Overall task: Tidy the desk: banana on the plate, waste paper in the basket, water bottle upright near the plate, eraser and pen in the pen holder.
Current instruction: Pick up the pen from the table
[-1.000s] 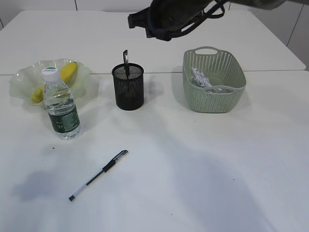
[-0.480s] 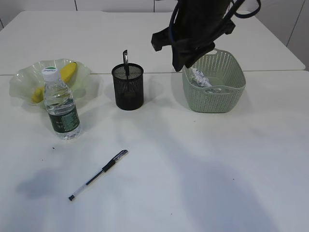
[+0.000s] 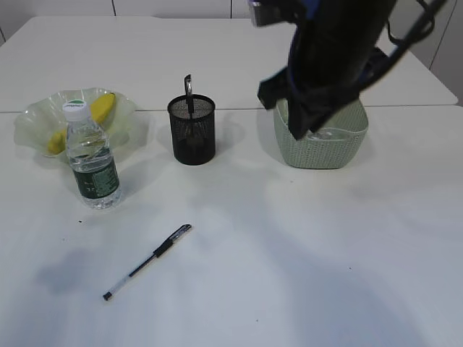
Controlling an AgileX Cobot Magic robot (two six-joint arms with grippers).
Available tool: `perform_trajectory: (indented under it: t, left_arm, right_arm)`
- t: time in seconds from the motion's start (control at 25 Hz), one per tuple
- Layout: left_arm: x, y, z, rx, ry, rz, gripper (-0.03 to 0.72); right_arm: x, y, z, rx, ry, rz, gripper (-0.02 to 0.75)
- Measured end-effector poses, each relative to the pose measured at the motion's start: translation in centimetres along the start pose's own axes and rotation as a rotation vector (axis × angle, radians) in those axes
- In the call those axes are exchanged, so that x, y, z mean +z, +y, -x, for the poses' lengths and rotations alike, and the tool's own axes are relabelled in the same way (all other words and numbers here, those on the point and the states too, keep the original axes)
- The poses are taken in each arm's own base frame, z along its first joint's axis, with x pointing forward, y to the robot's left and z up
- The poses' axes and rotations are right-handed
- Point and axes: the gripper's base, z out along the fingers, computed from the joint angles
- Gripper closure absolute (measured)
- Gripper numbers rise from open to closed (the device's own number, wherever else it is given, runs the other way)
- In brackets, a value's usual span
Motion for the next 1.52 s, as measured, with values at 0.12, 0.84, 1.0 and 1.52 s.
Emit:
perform_trajectory:
  t: [0.12,0.84,1.0,1.52]
  left_arm:
    - [-0.2,-0.1,-0.1,0.016,-0.01,-0.012,0.23]
    - [-2.9,-2.7,4.8,0.135,-0.14,-0.097,0.251]
    - [-2.8,-5.5,5.8,0.29,-0.126,-0.13,0.263]
    - [7.9,-15.5,4.9,0.7,0.114,-0.139,0.269]
  right_arm:
    - [1.3,0.2,-3.3,0.005,0.07,0.028,0.561]
    - [-0.9,-0.2,-15.8,0.006,0.068,0.028,0.561]
    - [-1.2,-0.2,-16.0,0.009,0.071,0.028,0.561]
    - [-1.2,-0.2,-16.4,0.008,0.115,0.022,0.56]
